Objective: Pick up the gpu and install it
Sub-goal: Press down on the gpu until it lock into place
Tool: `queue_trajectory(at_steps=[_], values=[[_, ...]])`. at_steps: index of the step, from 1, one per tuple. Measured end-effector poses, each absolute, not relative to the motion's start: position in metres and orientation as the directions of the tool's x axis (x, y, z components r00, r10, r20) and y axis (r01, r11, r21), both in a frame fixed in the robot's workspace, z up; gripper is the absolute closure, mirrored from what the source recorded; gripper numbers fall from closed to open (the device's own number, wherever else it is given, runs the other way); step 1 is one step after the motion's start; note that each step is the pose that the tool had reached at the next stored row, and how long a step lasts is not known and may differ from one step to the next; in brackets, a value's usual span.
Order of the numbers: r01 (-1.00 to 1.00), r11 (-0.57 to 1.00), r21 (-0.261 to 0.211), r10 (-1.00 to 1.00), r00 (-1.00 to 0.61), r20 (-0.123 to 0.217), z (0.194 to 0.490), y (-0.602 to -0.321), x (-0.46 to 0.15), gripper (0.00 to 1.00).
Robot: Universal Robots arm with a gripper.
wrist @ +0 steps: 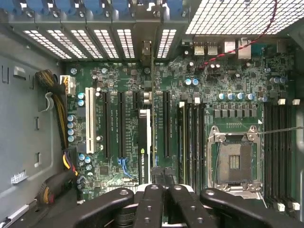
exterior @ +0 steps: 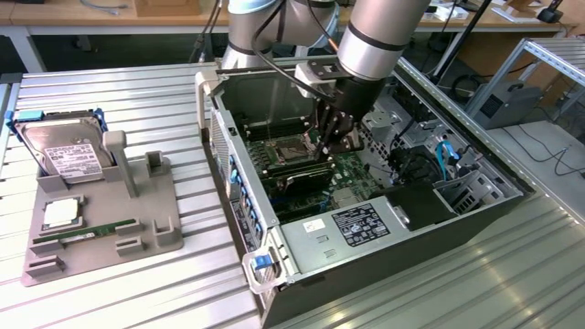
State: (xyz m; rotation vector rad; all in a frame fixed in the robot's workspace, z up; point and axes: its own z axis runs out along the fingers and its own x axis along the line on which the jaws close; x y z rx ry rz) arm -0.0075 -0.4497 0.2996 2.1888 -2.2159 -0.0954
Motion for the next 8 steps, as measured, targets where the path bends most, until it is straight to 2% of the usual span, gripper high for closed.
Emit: queue_trajectory(at_steps=[8], values=[[-0.998, 0.011, 0.061, -1.0, -0.013, -0.025, 0.29, -0.45, -0.057, 0.89]])
